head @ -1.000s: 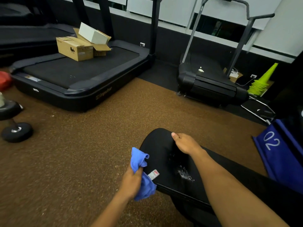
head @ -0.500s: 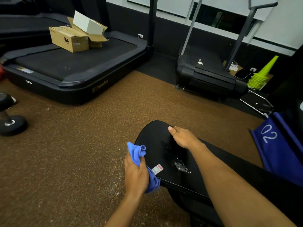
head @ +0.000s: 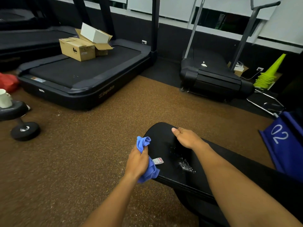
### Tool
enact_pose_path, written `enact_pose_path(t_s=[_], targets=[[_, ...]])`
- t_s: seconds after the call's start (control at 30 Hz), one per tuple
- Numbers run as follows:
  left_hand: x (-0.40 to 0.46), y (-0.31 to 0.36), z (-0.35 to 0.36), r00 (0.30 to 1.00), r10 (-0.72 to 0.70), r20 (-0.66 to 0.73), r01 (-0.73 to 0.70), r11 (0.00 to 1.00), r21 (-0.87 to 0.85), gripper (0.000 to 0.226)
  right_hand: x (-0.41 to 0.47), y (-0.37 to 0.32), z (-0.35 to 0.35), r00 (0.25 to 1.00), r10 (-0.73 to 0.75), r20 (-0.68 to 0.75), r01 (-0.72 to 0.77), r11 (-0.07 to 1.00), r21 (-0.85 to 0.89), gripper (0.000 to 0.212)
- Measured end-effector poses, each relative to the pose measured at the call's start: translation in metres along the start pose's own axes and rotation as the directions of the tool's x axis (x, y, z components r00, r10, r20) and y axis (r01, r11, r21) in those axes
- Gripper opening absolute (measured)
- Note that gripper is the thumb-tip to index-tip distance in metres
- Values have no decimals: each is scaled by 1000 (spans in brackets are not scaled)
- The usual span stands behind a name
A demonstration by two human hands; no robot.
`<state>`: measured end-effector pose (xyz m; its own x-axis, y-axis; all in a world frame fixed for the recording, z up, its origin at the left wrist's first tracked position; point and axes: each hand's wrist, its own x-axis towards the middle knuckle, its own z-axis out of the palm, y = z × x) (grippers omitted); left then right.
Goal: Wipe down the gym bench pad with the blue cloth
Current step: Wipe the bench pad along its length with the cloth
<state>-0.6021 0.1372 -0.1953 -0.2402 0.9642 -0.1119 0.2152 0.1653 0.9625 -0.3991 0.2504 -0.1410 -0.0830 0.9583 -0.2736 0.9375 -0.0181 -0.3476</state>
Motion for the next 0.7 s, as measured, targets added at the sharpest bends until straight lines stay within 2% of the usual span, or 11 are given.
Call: enact_pose_path(t_s=[0.23,0.43,0.5,0.6,0.7], targets=[[30,10,-7,989,-65,133,34,974,224,41,-12,7,0,999,-28,17,28,999,20,71],[31,13,-2,990,-79,116,45,960,277,44,-22,19,6,999,-51,8,51,999,-6,73],[24,10,0,994,-47,98,13,947,321,44,-22,21,8,998,-55,0,55,998,-7,72],[16,0,4,995,71,66,-89,943,320,34,-21,22,10,998,-56,14,55,998,10,72],[8,-14,7,987,140,83,-162,900,404,53,-20,23,8,998,-55,9,55,998,35,71]])
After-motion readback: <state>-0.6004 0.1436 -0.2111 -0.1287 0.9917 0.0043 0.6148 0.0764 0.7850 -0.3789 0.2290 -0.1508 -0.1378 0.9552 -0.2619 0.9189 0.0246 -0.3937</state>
